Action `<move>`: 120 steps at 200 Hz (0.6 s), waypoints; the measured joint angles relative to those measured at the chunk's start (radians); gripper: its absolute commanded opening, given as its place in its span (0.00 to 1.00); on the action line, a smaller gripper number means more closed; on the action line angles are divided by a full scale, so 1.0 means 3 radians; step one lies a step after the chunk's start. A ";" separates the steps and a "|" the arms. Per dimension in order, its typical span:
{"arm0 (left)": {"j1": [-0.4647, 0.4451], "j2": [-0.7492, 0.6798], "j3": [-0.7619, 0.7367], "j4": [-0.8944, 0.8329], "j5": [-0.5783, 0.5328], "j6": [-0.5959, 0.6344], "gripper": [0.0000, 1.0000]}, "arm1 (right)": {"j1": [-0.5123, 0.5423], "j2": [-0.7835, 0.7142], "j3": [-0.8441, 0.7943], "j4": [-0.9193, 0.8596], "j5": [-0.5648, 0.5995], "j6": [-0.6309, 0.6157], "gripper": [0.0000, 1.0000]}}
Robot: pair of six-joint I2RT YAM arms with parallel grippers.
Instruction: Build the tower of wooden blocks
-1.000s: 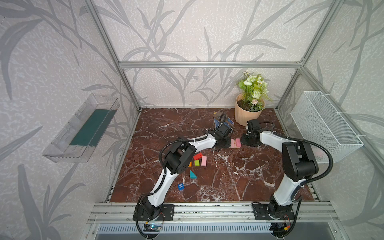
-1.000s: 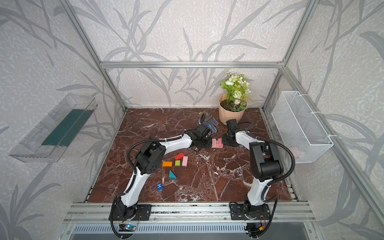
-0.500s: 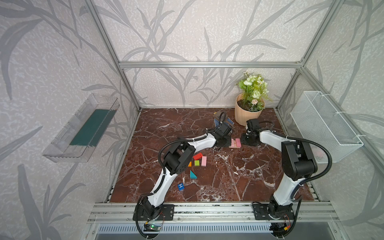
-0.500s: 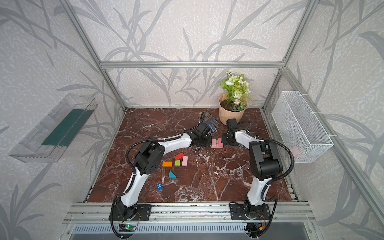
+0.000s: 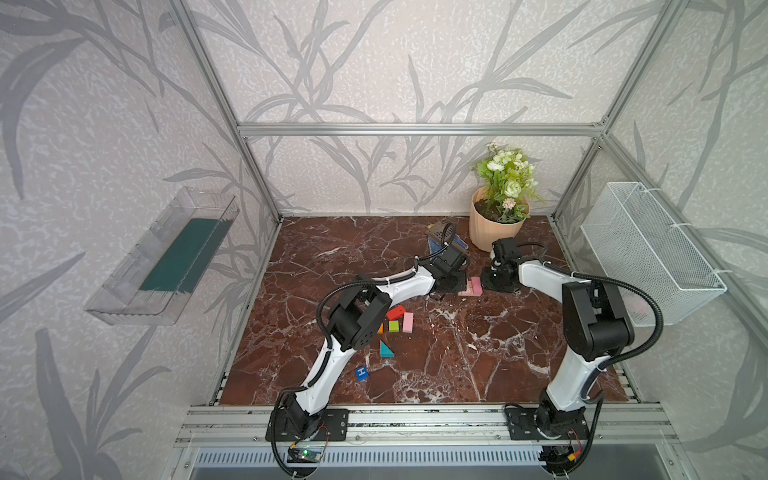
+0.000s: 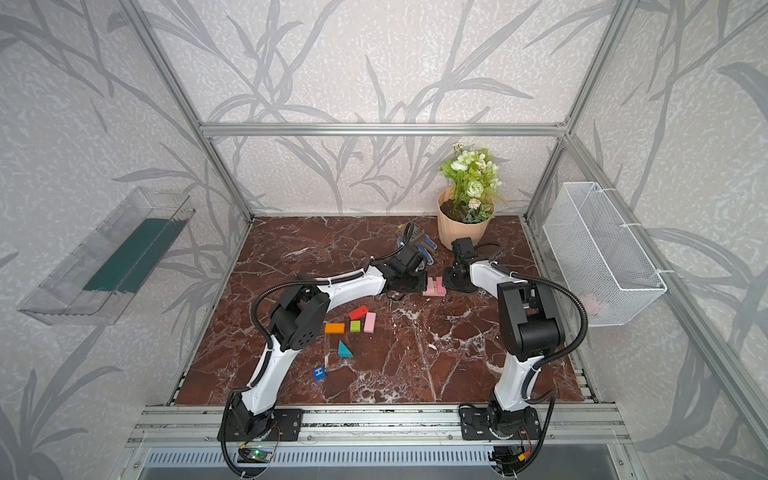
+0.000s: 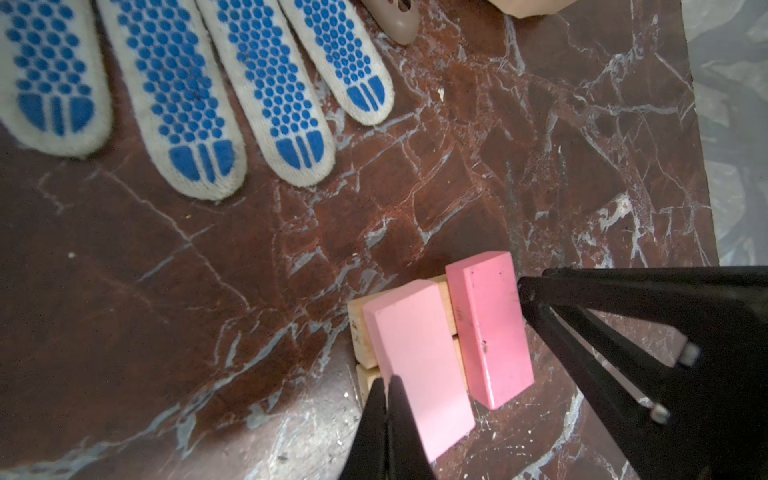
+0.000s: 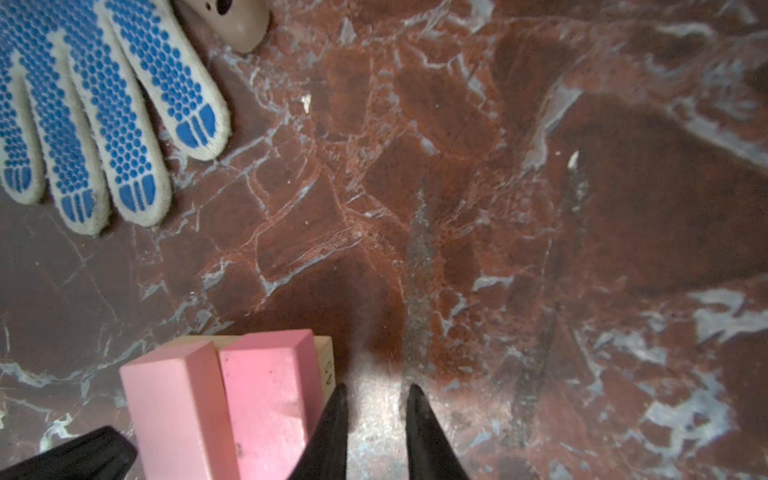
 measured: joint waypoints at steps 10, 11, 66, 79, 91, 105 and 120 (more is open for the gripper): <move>0.0000 0.0000 0.0000 0.0000 0.0000 -0.0003 0.05 | 0.0011 0.0000 0.0000 0.0000 0.0000 -0.0009 0.25; -0.0001 0.0000 0.0000 0.0000 0.0000 -0.0004 0.05 | 0.0013 0.0000 0.0000 0.0000 0.0000 -0.0011 0.25; -0.0001 0.0000 0.0144 -0.0018 0.0003 -0.0017 0.05 | 0.0066 0.0000 0.0005 -0.0022 0.0000 -0.0051 0.25; -0.0001 0.0001 0.0183 -0.0017 0.0003 -0.0017 0.05 | 0.0071 0.0001 0.0013 -0.0039 0.0001 -0.0057 0.25; -0.0001 0.0001 0.0210 -0.0014 0.0003 -0.0017 0.04 | 0.0079 0.0008 0.0025 -0.0050 0.0000 -0.0060 0.25; -0.0001 0.0001 0.0216 -0.0017 0.0000 -0.0017 0.02 | 0.0085 0.0024 0.0045 -0.0055 0.0001 -0.0067 0.25; -0.0001 0.0003 0.0216 -0.0045 -0.0022 -0.0017 0.01 | 0.0088 0.0031 0.0050 -0.0056 0.0001 -0.0069 0.25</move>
